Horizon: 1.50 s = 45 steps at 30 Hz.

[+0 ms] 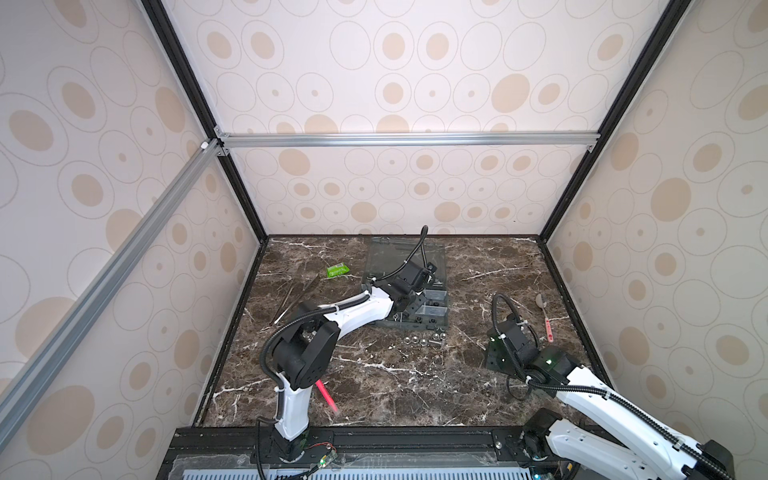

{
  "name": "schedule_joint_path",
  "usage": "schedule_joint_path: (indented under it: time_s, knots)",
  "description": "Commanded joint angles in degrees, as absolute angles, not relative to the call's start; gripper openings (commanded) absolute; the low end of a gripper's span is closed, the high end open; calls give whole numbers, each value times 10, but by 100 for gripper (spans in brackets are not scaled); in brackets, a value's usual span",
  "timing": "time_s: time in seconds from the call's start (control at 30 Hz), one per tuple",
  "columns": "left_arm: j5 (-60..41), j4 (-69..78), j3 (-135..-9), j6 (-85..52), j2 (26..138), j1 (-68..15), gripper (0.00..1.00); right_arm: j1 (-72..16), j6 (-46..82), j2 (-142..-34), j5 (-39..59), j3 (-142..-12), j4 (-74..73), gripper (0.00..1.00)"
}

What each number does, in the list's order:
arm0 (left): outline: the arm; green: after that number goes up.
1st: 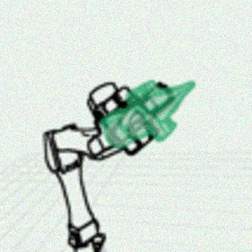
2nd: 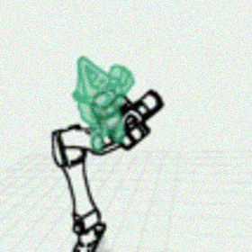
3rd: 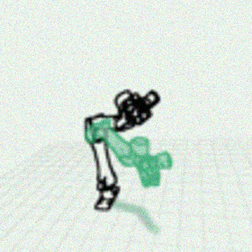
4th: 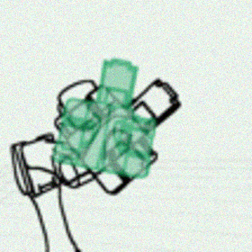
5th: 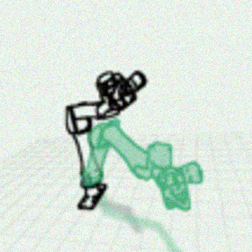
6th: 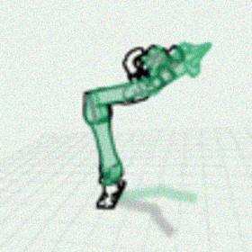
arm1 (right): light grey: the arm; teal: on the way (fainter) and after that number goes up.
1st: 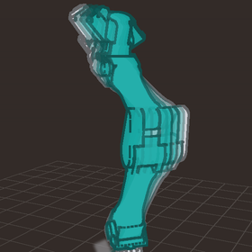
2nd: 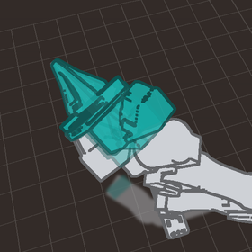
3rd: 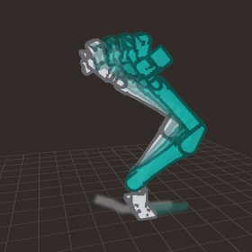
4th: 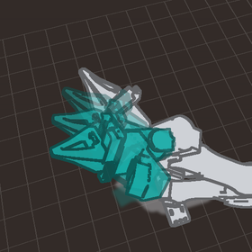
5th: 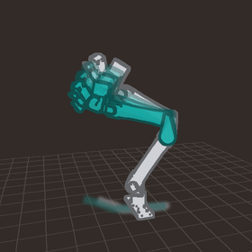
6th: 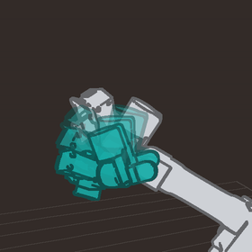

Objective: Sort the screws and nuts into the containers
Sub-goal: 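Withdraw the left gripper from the organizer back toward the robot, then lower the right gripper onto the silver bolt beside the organizer and close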

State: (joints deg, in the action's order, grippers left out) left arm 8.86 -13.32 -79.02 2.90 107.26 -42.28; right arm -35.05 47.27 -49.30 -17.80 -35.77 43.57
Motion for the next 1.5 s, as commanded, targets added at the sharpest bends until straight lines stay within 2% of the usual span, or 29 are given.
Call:
schedule_joint_path:
  time_s: [0.0,0.37,0.8,1.23,1.47]
  knots:
    - [70,-88,-753,-18,1005,-416,37,-348,472,-499,-182,-361,432,50]
    - [53,-39,-586,-123,836,-413,39,-348,467,-550,-153,-359,385,49]
    - [74,-9,-386,-222,672,-413,41,-349,450,-663,-99,-393,317,48]
    - [73,-3,-226,-324,468,-411,46,-355,439,-768,-53,-438,255,45]
    - [69,-3,-178,-358,401,-411,47,-363,424,-834,-43,-485,244,43]
